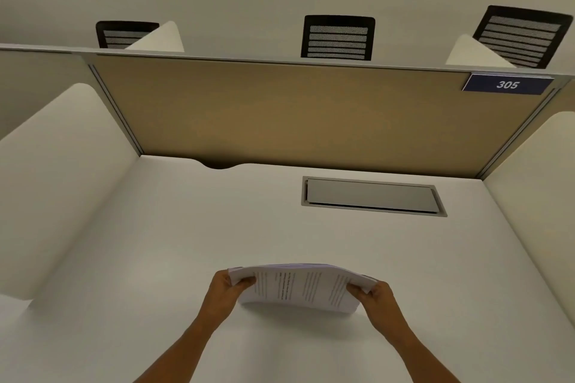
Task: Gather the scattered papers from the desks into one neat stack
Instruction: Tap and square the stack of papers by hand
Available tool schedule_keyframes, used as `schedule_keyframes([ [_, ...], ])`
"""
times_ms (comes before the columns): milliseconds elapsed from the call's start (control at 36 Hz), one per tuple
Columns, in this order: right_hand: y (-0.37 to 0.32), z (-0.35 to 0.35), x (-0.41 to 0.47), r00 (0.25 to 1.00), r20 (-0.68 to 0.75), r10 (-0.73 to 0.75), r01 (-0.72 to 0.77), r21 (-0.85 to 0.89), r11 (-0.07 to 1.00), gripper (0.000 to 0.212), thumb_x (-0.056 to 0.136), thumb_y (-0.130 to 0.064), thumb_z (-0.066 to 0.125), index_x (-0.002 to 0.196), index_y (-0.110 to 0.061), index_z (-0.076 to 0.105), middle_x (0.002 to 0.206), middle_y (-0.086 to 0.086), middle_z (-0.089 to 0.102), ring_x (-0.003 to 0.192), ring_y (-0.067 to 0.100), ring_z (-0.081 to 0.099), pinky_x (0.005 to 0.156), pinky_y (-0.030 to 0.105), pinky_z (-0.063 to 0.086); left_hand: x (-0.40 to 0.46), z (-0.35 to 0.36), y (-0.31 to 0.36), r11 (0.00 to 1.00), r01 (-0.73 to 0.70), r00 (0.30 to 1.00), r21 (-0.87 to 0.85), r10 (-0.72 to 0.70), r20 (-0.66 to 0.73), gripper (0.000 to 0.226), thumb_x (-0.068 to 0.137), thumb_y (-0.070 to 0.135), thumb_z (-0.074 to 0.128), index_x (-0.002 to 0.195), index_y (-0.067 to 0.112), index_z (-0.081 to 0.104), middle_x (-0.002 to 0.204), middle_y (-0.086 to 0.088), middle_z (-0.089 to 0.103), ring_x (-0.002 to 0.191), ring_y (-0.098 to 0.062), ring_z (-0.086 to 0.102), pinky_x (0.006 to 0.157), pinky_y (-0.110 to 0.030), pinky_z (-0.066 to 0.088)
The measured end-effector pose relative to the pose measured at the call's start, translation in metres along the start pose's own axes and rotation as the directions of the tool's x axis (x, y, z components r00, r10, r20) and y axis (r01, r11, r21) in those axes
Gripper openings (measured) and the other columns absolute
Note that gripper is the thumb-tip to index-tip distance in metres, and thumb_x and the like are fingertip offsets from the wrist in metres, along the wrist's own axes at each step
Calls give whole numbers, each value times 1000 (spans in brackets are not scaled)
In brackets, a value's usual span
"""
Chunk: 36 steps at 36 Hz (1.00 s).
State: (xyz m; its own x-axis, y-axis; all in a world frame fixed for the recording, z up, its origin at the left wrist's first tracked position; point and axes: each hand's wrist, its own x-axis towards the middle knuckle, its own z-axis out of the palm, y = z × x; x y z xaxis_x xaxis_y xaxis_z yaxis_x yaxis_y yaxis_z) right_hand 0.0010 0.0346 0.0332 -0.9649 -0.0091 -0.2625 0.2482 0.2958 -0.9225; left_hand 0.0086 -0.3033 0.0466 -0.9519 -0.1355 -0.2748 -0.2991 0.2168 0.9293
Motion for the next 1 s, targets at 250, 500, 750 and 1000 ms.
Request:
schedule_keyframes([
  [250, 0, 1, 1, 1000, -8, -16, 15, -30, 999, 28, 93, -9, 68, 95, -35, 78, 92, -9, 80, 88, 7, 73, 77, 23, 54, -5, -2, -2, 1000, 12, 1000, -7, -12, -3, 31, 90, 10, 68, 84, 38, 79, 88, 6, 79, 84, -8, 72, 64, -15, 56],
  [500, 3, 4, -2, 999, -36, -30, 28, -56, 998, 30, 93, -8, 67, 93, -36, 78, 91, -12, 80, 86, 3, 72, 73, 18, 52, -7, -4, -8, 999, 30, 1000, 12, -30, 4, 20, 90, 9, 68, 92, 27, 78, 86, 5, 79, 82, -11, 73, 63, -14, 55],
  [750, 0, 8, 2, 998, -51, -37, 35, -49, 998, 25, 92, -5, 68, 97, -26, 79, 91, -6, 80, 91, 13, 73, 79, 32, 57, -5, -1, -8, 998, 58, 998, -12, -59, -25, 20, 88, 11, 71, 89, 30, 75, 84, 12, 78, 80, -6, 72, 60, -15, 54],
  [1000, 3, 10, 1, 999, -42, -28, 27, -24, 999, 46, 91, -1, 67, 83, -44, 79, 89, -10, 80, 83, 2, 72, 69, 14, 55, -6, -2, -8, 999, 53, 998, -9, -53, -24, 23, 88, 8, 71, 89, 30, 75, 84, 13, 78, 80, -2, 71, 62, -13, 53],
])
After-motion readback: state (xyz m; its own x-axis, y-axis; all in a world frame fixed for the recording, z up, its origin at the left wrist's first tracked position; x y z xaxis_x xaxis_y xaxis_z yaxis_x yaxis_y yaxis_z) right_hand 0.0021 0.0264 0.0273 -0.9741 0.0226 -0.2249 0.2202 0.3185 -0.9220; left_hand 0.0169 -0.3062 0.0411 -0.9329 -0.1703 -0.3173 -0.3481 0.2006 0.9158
